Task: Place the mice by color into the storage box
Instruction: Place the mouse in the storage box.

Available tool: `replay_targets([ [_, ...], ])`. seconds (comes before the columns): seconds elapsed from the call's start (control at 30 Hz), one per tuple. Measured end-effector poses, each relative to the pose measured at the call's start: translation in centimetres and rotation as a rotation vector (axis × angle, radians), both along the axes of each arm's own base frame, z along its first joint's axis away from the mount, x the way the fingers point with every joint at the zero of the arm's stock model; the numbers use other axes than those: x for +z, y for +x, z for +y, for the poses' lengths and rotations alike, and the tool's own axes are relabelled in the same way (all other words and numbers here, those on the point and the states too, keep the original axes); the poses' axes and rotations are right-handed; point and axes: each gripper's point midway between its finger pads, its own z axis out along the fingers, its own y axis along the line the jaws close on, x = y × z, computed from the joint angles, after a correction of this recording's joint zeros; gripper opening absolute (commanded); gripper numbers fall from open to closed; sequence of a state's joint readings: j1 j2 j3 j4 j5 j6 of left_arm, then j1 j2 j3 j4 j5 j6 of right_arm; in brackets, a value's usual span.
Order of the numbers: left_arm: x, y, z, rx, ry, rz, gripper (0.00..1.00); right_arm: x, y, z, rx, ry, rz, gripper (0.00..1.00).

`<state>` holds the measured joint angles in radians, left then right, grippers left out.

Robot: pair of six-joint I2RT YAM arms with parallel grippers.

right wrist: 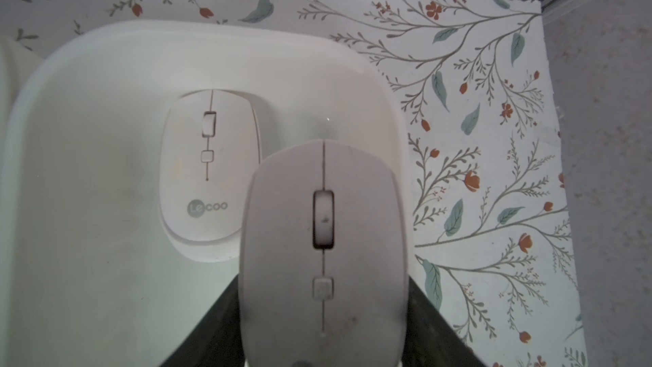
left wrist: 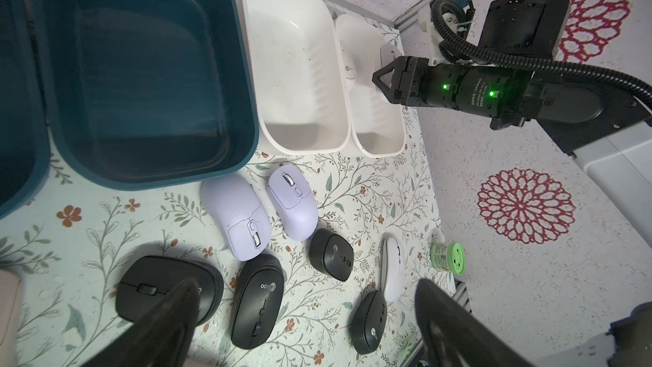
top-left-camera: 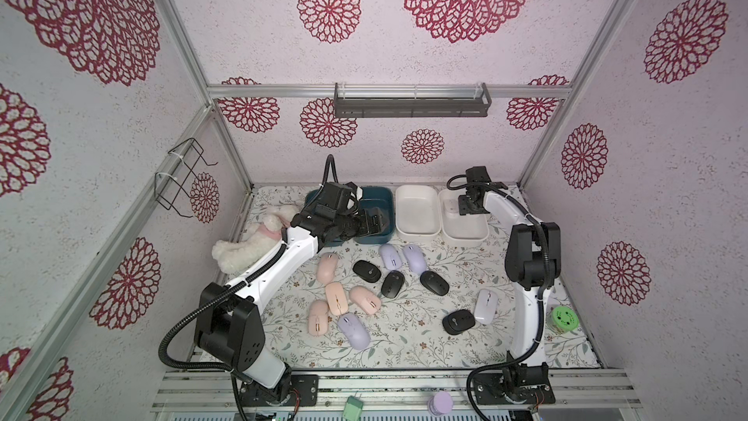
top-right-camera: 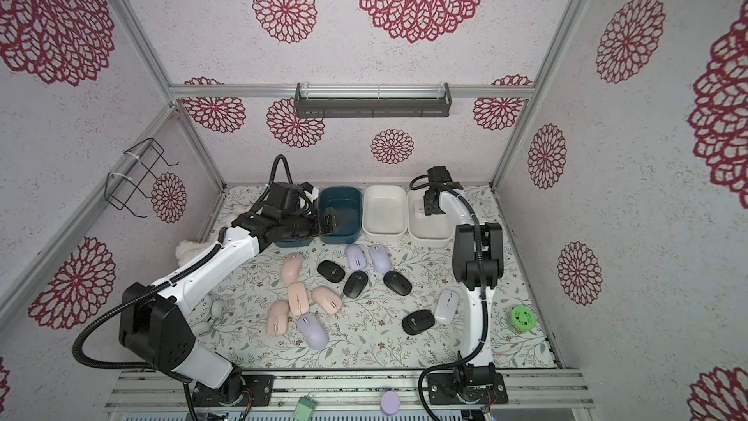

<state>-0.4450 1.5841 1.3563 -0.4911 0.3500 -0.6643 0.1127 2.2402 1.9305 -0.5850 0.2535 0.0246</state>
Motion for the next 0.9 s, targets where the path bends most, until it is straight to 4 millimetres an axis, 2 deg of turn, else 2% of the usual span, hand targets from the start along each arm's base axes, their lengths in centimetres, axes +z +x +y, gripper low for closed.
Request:
replay_targets([
  [0.13, 0.0, 0.1, 0.2, 0.004, -0.003, 0.003, 0.97, -0.8, 0.7, -0.8, -0.003, 0.006, 0.009, 0.54],
  [0.3, -0.1, 0.1, 0.0, -0.002, -0.014, 0.010, 0.97, -1.5, 2.1, -0.9, 0.004, 0.031, 0.001, 0.54],
  [0.5, -0.6, 0.0, -0.4, -0.015, -0.031, 0.038, 0.97, -3.3, 2.1, -0.5, 0.009, 0.054, 0.034, 0.54],
  [0.9, -0.9, -0.1, -0.7, -0.025, -0.040, 0.052, 0.97, -3.4, 3.4, -0.4, 0.017, 0.056, 0.017, 0.60],
])
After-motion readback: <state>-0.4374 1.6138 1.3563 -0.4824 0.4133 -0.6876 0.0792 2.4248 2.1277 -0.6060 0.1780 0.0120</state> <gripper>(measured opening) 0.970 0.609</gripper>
